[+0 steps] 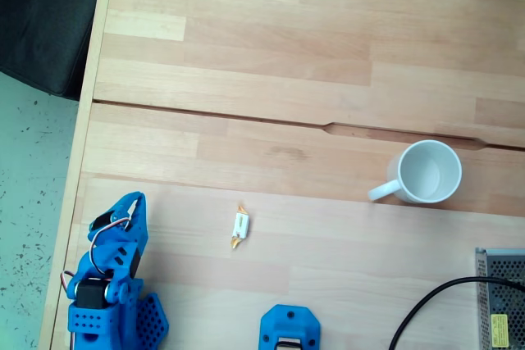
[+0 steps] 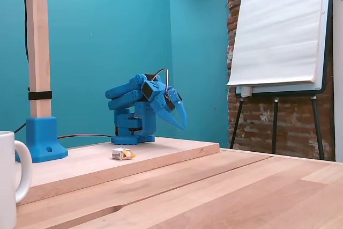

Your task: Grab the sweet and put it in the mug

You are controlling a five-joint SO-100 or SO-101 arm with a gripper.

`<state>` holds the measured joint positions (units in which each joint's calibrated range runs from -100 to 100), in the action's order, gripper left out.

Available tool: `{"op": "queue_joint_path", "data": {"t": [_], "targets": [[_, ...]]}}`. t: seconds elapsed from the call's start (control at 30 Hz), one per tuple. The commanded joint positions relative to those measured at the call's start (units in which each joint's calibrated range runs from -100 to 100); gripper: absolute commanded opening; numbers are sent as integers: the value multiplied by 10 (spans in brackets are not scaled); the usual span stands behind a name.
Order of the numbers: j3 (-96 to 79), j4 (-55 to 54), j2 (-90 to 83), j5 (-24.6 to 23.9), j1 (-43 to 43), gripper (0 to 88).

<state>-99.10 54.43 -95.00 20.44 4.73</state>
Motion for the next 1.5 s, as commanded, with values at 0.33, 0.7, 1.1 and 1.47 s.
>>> {"op": "queue_joint_path", "data": {"t": [0.33, 0.7, 1.1, 1.47], "targets": [[-9, 0, -3, 1, -4, 0], [-9, 0, -3, 1, -4, 0], [-9, 0, -3, 1, -4, 0], [-9, 0, -3, 1, 2, 0]]}}
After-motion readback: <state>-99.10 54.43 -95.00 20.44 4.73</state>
